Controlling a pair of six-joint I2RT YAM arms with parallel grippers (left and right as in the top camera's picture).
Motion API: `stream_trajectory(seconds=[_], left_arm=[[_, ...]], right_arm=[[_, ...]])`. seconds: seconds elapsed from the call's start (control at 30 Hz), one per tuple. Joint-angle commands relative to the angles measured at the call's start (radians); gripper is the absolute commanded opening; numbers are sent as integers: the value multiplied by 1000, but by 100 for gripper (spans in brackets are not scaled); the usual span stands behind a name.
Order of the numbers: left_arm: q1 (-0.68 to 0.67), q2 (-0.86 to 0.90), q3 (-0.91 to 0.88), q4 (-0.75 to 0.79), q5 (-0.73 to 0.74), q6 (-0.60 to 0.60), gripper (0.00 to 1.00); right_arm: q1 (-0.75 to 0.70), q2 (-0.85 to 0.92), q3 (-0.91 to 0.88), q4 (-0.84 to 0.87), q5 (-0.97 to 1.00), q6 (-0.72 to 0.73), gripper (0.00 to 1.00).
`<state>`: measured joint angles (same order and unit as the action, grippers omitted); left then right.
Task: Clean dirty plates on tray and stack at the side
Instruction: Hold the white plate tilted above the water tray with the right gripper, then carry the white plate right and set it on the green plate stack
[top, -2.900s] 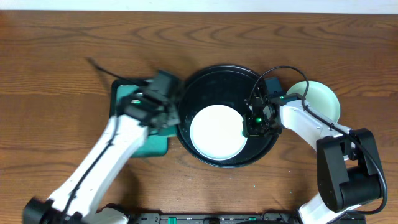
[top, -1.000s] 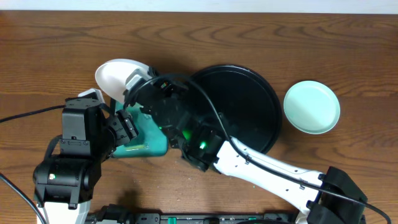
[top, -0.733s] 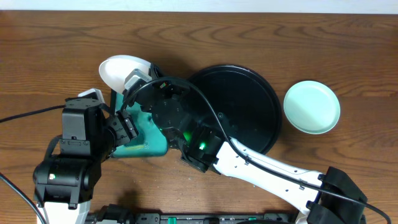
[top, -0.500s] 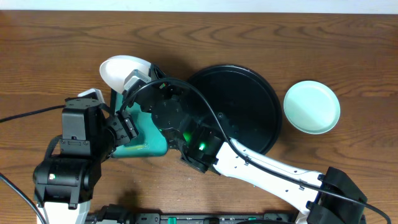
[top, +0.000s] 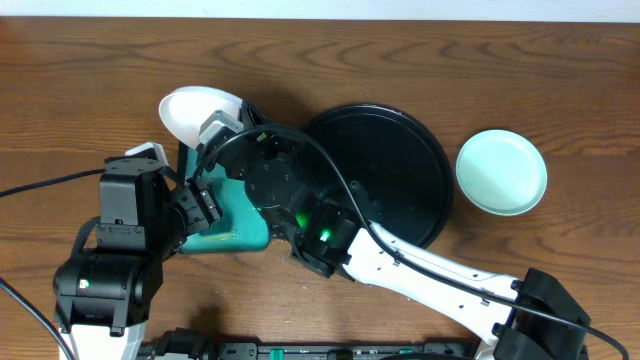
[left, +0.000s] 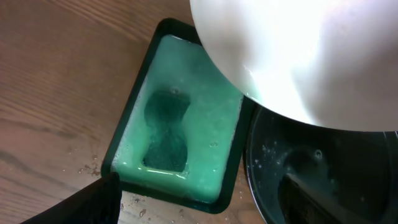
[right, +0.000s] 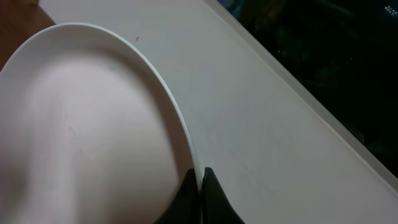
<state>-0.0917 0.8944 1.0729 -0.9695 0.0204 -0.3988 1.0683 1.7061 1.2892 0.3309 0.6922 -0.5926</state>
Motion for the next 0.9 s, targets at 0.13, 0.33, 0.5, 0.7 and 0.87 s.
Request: stream_trajectory(seconds=[0.13, 0.33, 0.5, 0.7, 0.87], left_arm=[[3, 0, 16, -3, -2, 2, 81], [4, 0, 16, -3, -2, 2, 81], [3, 0, 16, -3, -2, 2, 81], [4, 0, 16, -3, -2, 2, 80], [4, 0, 16, -3, -2, 2, 81]], right_arm=[[3, -27, 13, 9, 14, -7, 1], [3, -27, 12, 9, 15, -7, 1], [3, -27, 12, 5, 15, -7, 1], [2, -27, 12, 5, 14, 41, 1], [-36, -25, 12, -64, 14, 184, 1]])
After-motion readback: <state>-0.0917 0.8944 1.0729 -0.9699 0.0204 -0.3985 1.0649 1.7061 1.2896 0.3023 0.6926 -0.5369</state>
